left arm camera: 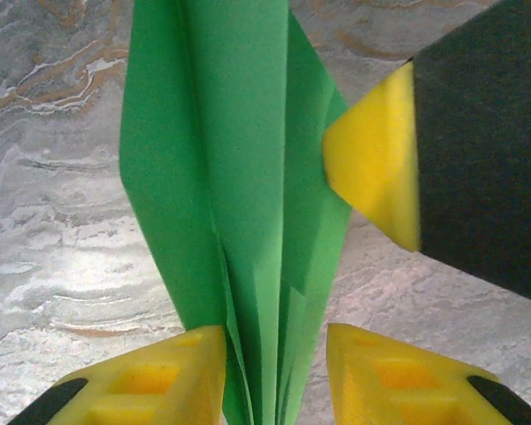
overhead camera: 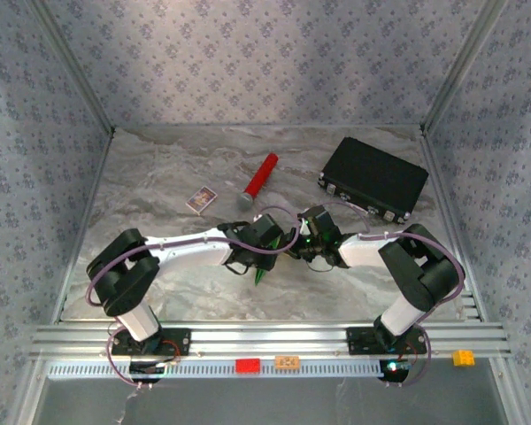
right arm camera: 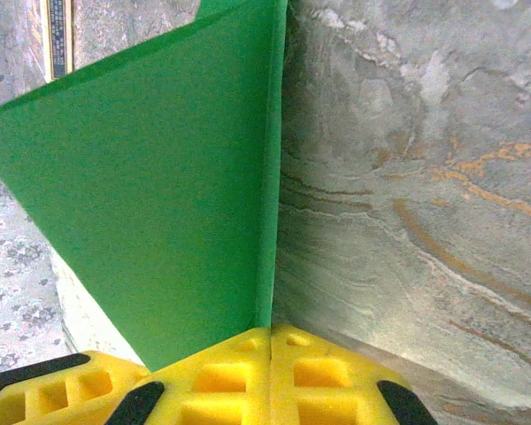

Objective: Fold a paper plane with a square sheet of paper (pick it up from the middle)

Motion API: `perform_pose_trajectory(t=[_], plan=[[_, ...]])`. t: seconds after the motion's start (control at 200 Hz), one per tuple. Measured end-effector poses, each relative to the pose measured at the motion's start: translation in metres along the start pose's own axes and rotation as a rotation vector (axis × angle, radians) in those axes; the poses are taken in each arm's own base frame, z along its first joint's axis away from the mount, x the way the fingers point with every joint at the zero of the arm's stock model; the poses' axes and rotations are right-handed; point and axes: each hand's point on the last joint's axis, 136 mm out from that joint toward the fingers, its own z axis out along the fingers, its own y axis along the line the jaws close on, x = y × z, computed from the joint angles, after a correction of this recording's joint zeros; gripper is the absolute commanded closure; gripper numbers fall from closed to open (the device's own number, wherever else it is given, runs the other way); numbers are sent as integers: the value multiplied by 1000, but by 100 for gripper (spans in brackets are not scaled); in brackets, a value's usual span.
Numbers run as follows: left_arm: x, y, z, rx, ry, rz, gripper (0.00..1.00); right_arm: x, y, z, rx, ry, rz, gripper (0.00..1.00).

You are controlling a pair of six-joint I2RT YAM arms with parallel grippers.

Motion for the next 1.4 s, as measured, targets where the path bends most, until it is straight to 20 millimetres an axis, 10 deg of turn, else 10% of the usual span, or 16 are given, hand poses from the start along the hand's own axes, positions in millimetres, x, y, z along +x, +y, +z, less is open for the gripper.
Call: perform_pose_trajectory(t=[1.399], plan=[[3, 11, 17, -84, 9, 13, 79, 0, 1, 0, -2, -1, -2, 94]])
